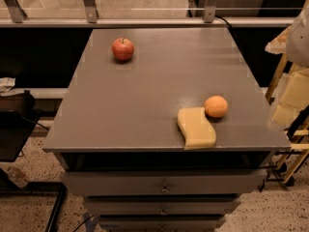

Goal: Pick orange

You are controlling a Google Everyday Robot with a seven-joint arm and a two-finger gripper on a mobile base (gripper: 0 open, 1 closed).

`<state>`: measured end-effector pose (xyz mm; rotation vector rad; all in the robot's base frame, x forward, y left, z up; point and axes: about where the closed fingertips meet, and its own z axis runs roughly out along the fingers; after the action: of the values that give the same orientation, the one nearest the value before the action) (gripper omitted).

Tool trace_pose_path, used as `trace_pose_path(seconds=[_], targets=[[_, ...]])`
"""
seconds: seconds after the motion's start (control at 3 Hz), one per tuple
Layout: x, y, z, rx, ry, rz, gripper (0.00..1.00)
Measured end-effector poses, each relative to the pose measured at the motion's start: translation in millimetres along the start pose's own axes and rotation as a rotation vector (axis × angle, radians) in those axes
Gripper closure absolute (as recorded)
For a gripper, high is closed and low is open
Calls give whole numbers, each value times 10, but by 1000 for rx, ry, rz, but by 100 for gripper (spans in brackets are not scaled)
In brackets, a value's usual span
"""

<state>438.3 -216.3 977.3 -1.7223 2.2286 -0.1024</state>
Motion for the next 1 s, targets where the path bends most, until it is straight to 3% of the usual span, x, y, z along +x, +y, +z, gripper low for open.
trace_pose_path(seconds=[0.67,1.0], targets=[[-48,-36,22,-5,0,-28,0],[-189,-113,291,-61,33,-157,0]])
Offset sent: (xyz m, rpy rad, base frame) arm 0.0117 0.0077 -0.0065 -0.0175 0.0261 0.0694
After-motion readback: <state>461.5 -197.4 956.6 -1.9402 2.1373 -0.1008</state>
